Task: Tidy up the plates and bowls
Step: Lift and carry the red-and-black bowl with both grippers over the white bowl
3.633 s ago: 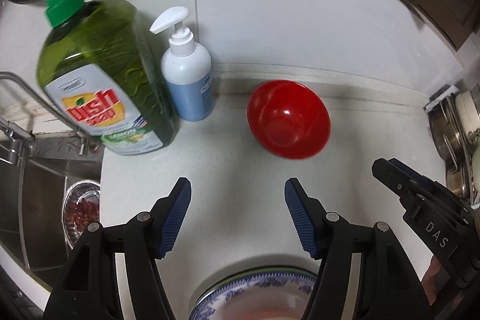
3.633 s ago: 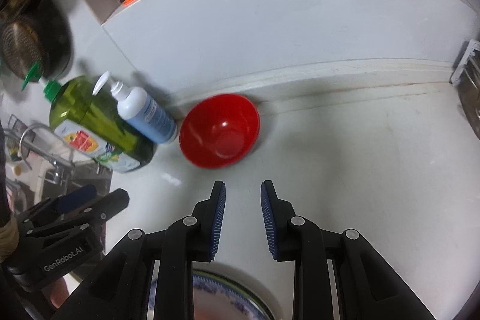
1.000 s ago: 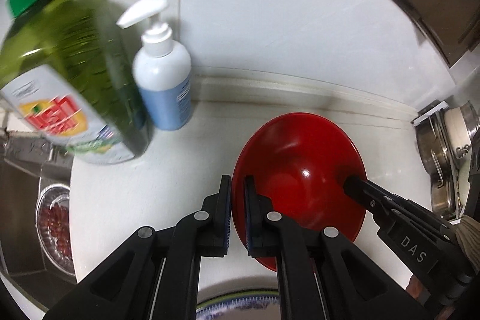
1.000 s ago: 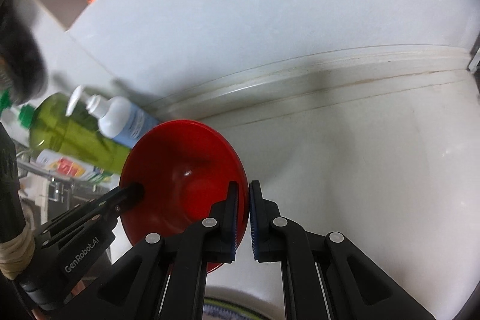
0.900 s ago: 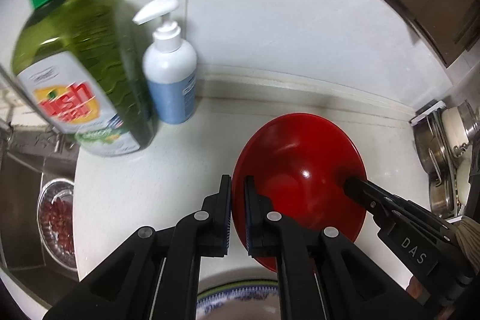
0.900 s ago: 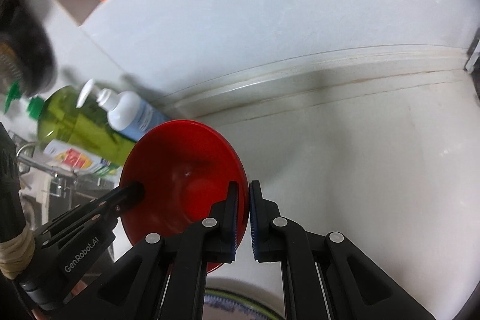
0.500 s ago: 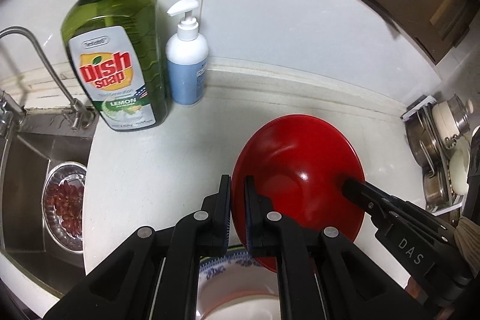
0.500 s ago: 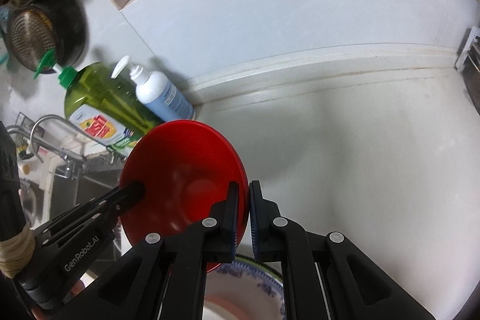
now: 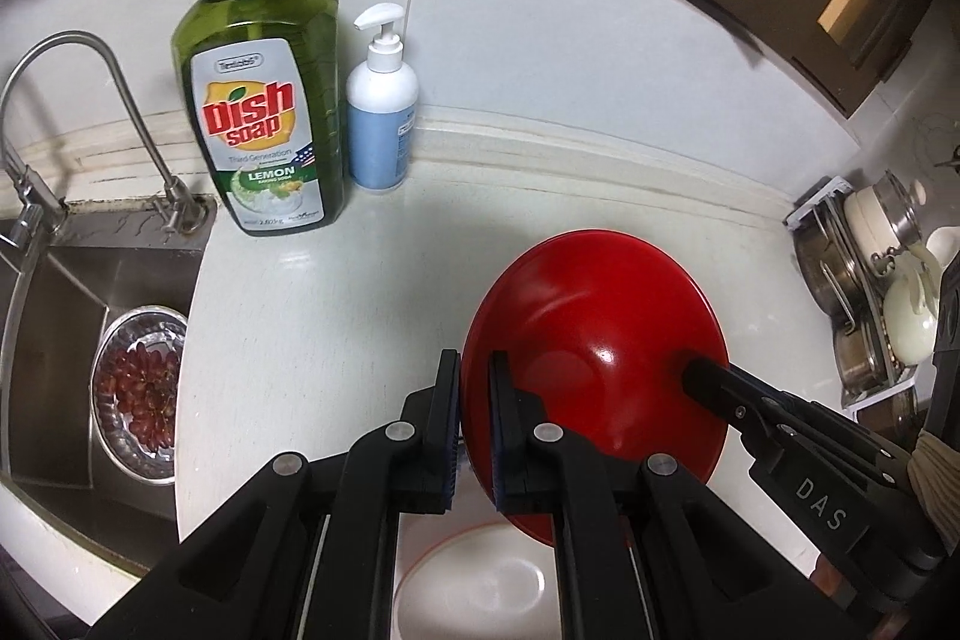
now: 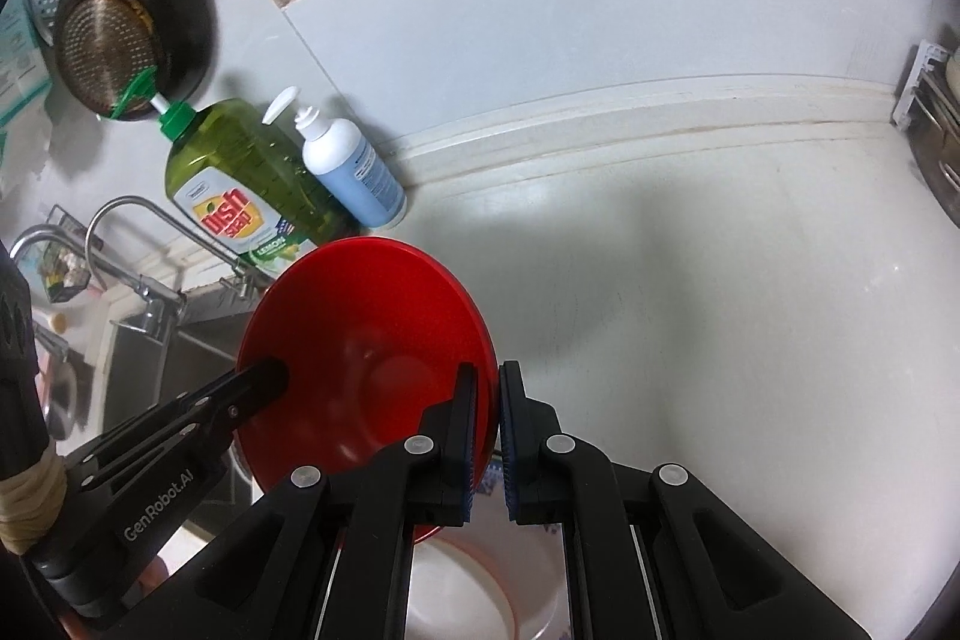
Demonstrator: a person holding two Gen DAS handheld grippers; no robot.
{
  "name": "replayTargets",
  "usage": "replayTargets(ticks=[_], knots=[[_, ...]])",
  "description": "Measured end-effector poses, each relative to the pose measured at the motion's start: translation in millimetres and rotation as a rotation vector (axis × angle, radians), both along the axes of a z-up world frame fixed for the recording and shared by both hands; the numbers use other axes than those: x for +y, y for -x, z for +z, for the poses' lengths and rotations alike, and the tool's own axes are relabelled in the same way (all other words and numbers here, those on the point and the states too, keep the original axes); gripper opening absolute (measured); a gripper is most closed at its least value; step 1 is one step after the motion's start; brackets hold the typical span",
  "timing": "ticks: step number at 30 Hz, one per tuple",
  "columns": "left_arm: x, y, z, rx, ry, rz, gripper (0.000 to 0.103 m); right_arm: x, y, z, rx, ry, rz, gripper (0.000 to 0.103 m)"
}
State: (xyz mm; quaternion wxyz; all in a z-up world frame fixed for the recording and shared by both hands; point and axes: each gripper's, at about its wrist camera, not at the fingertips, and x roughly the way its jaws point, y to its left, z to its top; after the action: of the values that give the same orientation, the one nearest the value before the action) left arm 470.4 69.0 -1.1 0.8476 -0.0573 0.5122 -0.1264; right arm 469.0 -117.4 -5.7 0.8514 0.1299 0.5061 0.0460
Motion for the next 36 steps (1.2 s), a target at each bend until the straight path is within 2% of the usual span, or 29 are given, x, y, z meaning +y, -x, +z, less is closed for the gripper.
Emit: replayTargets(ticks=[6, 15, 24, 36], knots=[[8.0, 29.5, 6.5, -0.019, 0.007, 0.002, 0.009, 6.8, 27.2, 9.4, -0.025, 0.012, 0.016, 0.009], [21.8, 73.0, -0.6, 0.003, 0.017, 0.015, 0.009, 18.2, 70.2, 7.1, -0.027, 0.034, 0.04, 0.009], [34.2, 99.5, -23.0, 0.055, 0.015, 0.033, 0.01, 27.9, 98.2, -13.9, 0.018, 0.032, 0.069, 0.009], [35.7, 107.7, -58.0, 0.145, -0.005, 0.022, 0.01, 32.1, 111.0, -47.7, 0.097, 0.047, 0.089, 0.009]])
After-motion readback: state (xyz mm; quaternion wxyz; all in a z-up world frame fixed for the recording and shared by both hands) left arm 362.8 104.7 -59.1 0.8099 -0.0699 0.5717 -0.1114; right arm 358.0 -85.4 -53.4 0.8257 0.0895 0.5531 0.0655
